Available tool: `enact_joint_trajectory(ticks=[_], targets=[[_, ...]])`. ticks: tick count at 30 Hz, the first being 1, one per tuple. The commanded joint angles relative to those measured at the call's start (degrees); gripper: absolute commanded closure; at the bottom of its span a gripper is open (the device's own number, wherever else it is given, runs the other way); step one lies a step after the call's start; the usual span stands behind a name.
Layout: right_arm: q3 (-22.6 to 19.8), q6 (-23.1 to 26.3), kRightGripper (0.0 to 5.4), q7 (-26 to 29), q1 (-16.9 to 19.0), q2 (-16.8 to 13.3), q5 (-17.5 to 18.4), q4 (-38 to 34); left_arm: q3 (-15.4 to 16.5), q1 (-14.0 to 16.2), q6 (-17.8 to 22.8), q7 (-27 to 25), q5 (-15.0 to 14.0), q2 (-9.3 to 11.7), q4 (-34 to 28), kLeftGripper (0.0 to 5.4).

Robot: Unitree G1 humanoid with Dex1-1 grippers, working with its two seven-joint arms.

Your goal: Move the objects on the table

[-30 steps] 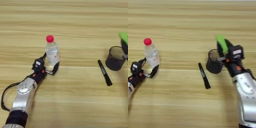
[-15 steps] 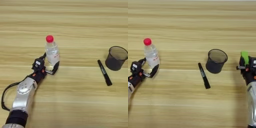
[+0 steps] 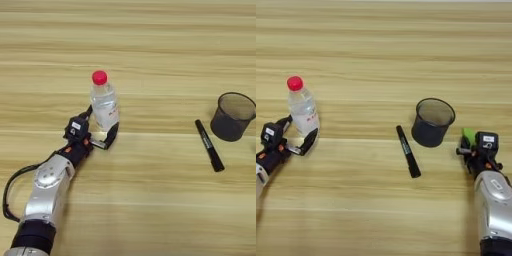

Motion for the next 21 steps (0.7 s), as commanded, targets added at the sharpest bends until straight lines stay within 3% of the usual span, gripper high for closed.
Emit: enact_joint_trajectory(ticks=[1,9,14,16,21], targets=[[0.79,-2.41,3.27,-0.24,-0.20,-0.33,-0.87,-1.27,-0.16,-0.37,-0.07,0.10,0.66,0.14,0.34,0.00],[-0.73,-4.75,1.92,-3.27,0.60,-0.05,-0.31,-7.11,-0.14,-0.45,-0.12,0.08,0.69,0.19,0.55,0.00],[-3.84,-8.20,1.13,-9.13,-0.26,-0.38,-2.35,-6.51,0.04,-0.58,-0.27,0.45,0.69,0.06,0.66,0.00],[-4.28,-10.09,0.60,-9.97,-0.27,-0.07,-2.29,-7.97,0.01,-0.62,-0.33,0.49,0.69,0.04,0.65,0.00],[-4.37,-12.34,0.01,-11.72,-0.69,0.13,-3.34,-7.16,-0.28,-0.72,-0.24,1.49,1.02,-0.46,-0.27,0.00]])
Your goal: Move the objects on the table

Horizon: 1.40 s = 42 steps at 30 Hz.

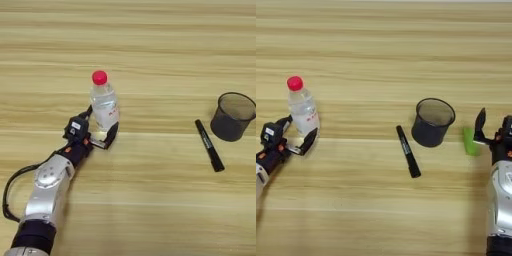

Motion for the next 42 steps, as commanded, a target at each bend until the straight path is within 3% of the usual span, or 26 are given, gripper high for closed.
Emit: enact_joint_trajectory(ticks=[1,9,16,22,32,42], targets=[[-0.45,-1.12,0.01,-1.29,-0.86,-0.01,-0.51,1.92,-0.52,-0.62,-0.02,0.60,0.99,-0.37,-1.05,0.00],[0.28,-2.16,0.01,-1.13,-1.51,0.14,-0.43,3.96,-2.71,-2.65,3.54,1.23,1.71,-1.33,-4.91,0.00],[0.55,-3.19,0.01,-1.77,-2.29,0.90,-0.54,5.88,-1.31,-6.07,4.57,2.69,1.48,-1.78,1.51,0.00],[0.76,-3.50,0.00,-2.40,-2.29,1.45,-0.60,6.39,1.17,-8.43,0.92,3.56,0.91,-1.90,7.76,0.83],[1.29,-3.61,0.00,-2.76,-2.27,1.62,-0.51,6.52,1.09,-8.38,-2.46,3.78,1.51,-2.93,8.87,1.92],[1.65,-3.30,0.00,-3.00,-2.17,2.13,-0.56,6.04,-6.43,-5.54,-1.45,1.44,5.33,-4.96,3.93,2.29]])
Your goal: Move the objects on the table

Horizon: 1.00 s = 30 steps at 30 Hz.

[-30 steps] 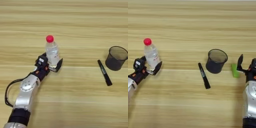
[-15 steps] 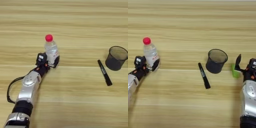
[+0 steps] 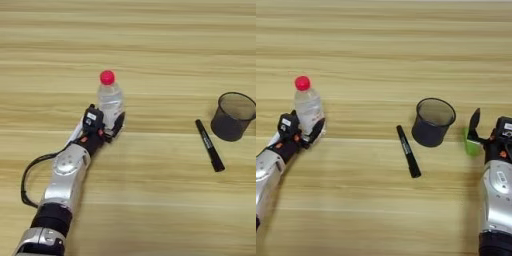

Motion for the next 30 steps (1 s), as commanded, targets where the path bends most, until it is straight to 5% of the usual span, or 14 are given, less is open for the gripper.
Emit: enact_joint_trajectory(ticks=[1,20,30], targets=[[0.32,0.29,0.00,-0.57,-0.35,0.77,0.08,-0.25,-2.64,0.93,0.68,-1.46,1.53,-0.06,-2.49,2.29],[0.25,0.34,0.00,-0.57,0.33,1.41,0.36,-1.14,-11.92,2.16,2.96,-8.99,2.12,-2.56,-1.16,2.33],[0.26,0.36,0.00,-0.42,0.47,1.43,0.34,-1.10,-11.36,1.74,2.85,-7.97,2.86,-2.70,-0.32,1.03]])
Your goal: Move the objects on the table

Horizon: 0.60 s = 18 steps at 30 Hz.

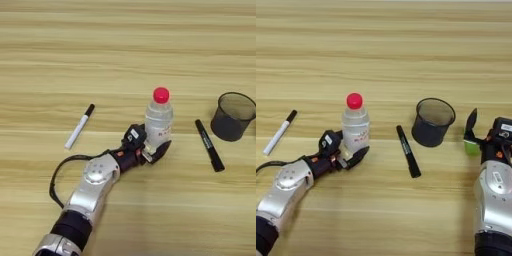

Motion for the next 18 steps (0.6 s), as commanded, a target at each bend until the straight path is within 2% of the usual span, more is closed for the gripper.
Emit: enact_joint_trajectory(ticks=[1,10,18], targets=[[0.07,0.35,0.00,0.01,0.34,0.27,0.33,-0.51,-0.14,0.12,0.66,0.40,0.80,-0.24,0.54,0.94],[0.15,0.37,0.00,-0.15,0.36,0.38,0.19,-0.58,0.16,0.96,0.18,0.72,1.12,1.07,-1.64,0.02],[0.11,0.42,0.00,-0.41,0.08,0.45,0.15,-0.45,0.60,2.40,1.96,-0.16,1.17,4.14,-5.58,0.02]])
